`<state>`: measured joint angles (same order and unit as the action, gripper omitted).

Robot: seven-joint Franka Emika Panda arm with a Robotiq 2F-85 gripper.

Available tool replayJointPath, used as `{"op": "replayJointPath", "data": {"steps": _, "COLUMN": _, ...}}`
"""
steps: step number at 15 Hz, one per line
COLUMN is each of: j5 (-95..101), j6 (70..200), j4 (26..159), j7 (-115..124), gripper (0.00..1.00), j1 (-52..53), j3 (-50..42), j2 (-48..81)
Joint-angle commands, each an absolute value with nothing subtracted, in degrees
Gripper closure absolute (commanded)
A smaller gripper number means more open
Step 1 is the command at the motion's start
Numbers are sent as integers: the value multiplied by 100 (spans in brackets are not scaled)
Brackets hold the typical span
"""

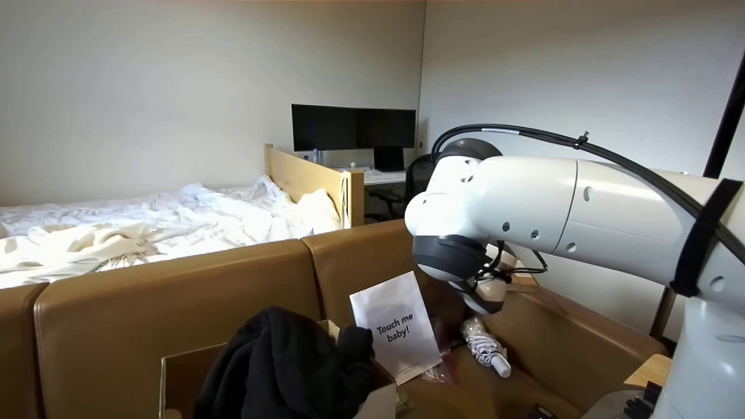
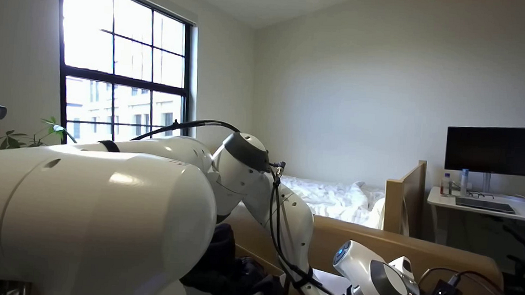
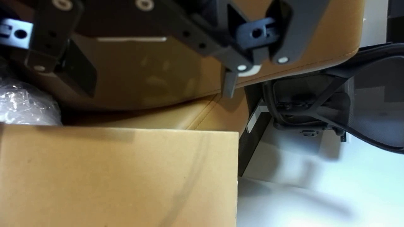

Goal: Put the book inside the box

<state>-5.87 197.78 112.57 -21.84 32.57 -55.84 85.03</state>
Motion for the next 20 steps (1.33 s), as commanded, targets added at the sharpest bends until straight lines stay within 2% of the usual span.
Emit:
{"op": "replayJointPath", "data": {"steps": 1, "j5": -567, "j6": 19823, "j4": 11414, "j7": -2440, "gripper": 0, "j1": 3293, "j3": -5598, "j2": 8504}}
{"op": "replayJointPath", "data": {"steps": 20, "j5": 68, "j6": 19820, "j4": 12078, "j7": -2283, "gripper": 0, "j1": 3352, "j3": -5571, "j2": 8513}}
